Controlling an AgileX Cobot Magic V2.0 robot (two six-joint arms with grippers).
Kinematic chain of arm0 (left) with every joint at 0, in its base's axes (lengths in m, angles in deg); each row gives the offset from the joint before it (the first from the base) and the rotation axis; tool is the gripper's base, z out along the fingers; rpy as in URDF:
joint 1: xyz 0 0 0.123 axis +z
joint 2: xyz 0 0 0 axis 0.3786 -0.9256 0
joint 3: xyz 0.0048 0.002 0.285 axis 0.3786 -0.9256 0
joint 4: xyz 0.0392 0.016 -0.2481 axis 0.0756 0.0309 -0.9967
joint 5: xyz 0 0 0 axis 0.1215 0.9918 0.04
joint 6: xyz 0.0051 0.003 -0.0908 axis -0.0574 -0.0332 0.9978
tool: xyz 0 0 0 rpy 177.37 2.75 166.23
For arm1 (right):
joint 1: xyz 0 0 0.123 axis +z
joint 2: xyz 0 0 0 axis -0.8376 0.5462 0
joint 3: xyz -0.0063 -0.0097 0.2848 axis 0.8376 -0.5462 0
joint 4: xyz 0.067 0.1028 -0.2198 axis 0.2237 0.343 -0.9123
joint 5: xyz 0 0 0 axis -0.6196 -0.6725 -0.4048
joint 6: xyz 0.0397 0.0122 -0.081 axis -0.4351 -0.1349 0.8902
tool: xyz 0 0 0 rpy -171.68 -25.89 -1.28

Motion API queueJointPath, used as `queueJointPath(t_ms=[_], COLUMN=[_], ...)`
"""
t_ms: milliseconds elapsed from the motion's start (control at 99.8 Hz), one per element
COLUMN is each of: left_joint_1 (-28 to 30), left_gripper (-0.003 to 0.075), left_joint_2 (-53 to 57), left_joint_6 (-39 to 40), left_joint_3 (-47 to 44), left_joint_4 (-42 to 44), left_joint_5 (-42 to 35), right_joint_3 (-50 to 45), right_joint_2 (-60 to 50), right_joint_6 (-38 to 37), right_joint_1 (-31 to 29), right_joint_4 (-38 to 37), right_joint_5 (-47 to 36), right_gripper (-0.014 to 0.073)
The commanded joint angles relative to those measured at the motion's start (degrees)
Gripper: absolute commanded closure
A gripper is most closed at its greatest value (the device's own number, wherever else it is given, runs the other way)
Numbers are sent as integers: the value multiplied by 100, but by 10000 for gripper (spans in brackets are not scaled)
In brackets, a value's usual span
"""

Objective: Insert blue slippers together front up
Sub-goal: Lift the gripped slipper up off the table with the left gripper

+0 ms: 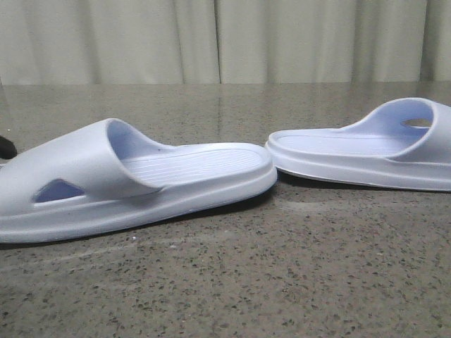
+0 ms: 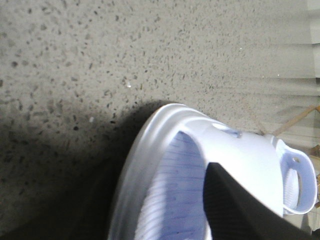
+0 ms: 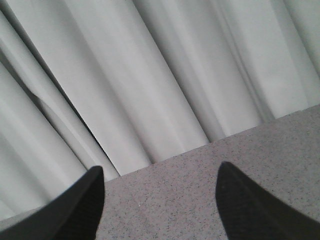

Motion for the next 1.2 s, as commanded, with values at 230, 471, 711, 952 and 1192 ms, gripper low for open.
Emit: queueJointPath(t_ms=[230, 471, 711, 952, 1192], left_joint_1=[-55, -55, -55, -55, -55], left_gripper=[573, 605, 705, 704, 704], left_joint_2=[-101, -101, -101, -101, -101], left_joint_6=[-6, -6, -158, -478, -1687], left_joint_3=[-83, -83, -83, -83, -83], left_joint_4=[537, 586, 601, 521, -733], left_joint_5=[168, 168, 98, -19, 204], right_joint_3=[209, 209, 209, 209, 209], right_joint_2=[50, 50, 50, 50, 50], right_joint_6=[30, 30, 30, 30, 30], right_joint_1=[-31, -31, -31, -31, -31], right_joint_4=[-57, -57, -57, -57, -57], right_joint_5=[-489, -489, -489, -489, -489], right_gripper=[179, 179, 179, 179, 179])
